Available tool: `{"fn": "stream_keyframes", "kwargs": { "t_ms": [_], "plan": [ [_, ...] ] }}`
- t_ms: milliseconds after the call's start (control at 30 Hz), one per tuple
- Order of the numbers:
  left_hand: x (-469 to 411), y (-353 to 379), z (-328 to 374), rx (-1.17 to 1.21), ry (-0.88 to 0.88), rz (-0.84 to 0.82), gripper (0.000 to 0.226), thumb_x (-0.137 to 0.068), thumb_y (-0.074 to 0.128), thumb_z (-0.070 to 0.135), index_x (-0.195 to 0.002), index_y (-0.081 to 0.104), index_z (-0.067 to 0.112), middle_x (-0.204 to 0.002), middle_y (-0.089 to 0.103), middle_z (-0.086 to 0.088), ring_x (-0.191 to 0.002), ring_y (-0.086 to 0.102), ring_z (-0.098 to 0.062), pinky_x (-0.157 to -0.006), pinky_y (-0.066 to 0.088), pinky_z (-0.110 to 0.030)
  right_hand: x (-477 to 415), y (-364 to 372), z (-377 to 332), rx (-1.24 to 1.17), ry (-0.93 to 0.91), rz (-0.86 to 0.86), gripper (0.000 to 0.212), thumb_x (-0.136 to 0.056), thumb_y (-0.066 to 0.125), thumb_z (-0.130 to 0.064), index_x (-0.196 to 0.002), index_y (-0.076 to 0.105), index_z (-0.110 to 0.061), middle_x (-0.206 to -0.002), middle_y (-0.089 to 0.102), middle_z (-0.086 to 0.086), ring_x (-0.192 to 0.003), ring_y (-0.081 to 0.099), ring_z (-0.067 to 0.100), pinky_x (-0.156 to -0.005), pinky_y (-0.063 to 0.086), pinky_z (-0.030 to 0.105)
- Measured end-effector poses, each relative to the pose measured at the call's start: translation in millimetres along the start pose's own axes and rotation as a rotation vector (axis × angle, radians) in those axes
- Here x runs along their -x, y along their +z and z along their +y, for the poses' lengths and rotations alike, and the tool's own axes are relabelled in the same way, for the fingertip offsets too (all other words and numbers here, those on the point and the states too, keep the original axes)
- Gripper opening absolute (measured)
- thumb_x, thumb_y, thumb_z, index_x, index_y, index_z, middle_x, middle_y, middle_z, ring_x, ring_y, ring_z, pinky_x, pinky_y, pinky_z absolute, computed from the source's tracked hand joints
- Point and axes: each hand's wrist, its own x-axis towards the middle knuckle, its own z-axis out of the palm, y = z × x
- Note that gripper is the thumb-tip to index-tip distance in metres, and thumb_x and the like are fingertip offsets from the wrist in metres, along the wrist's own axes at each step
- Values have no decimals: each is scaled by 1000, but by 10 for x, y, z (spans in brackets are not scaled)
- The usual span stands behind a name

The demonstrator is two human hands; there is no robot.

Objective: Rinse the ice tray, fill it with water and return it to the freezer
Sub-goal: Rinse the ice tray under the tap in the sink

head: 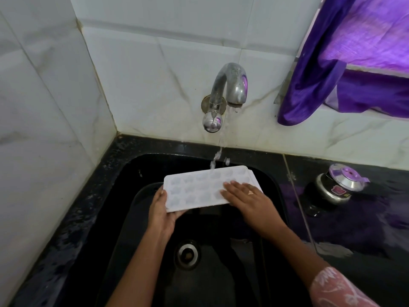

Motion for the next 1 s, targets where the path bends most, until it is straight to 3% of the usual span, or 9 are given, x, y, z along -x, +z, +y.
{"fn": "stream_keyframes", "kwargs": {
  "t_ms": [133,233,333,467,533,633,700,833,1000],
  "plan": [
    [35,14,17,-10,-177,-23,34,-97,43,27,-114,55,0,-116,60,-20,-94,60,-31,-66,58,-40,-176,-218,81,-61,67,114,34,-80,43,-13,-101,69,-17,-98,71,1,-87,66,19,-75,30,26],
    [62,3,34,-254,-225,-64,63,-94,28,57,-111,59,5,-106,64,-17,-94,59,-30,-76,49,-40,-433,-348,163,-98,75,88,27,-75,48,-14,-87,73,-18,-76,69,-3,-67,63,18,-64,21,27],
    [29,-71,27,-361,-118,-119,83,-82,18,76,-119,59,13,-112,66,-13,-105,61,-27,-89,48,-40,-692,-455,235,-190,114,-34,21,-77,60,-8,-88,75,-18,-77,72,0,-73,66,23,-70,31,30],
    [137,-117,38,-430,66,-182,46,-95,32,48,-114,60,17,-108,68,-4,-95,67,-17,-78,53,-32,-937,-443,308,-284,405,-221,21,-89,57,-23,-105,71,-23,-109,70,-6,-108,56,15,-92,26,29],
    [170,-119,60,-437,126,-204,39,-97,37,36,-121,56,13,-114,67,-6,-101,65,-22,-88,51,-41,-982,-390,255,-330,562,-82,17,-87,61,-19,-97,73,-21,-103,71,-6,-105,55,14,-92,20,25],
    [137,-87,72,-382,131,-133,33,-98,39,30,-116,58,10,-109,67,-10,-99,65,-26,-87,51,-45,-992,-246,73,-500,625,203,14,-83,62,-6,-91,74,-8,-98,72,7,-97,63,24,-97,35,30],
    [121,-37,63,-357,96,-109,30,-99,39,28,-109,60,9,-104,68,-11,-96,65,-28,-83,52,-43,-974,-161,-172,-511,583,96,29,-96,44,-18,-111,65,-6,-118,64,13,-114,55,28,-104,28,32],
    [61,51,-23,-289,36,-101,29,-99,40,21,-103,62,3,-96,68,-15,-84,66,-24,-74,53,-34,-873,58,-735,-274,256,-161,70,-91,4,-50,-145,25,-10,-156,19,7,-145,3,24,-112,-12,35],
    [2,-18,-49,-244,-3,-74,24,-97,44,17,-99,66,6,-97,71,-12,-85,67,-18,-71,52,-27,-707,162,-894,-204,-30,-206,68,-93,1,-48,-147,14,-9,-157,9,8,-145,-1,16,-117,-4,32]
  ]
}}
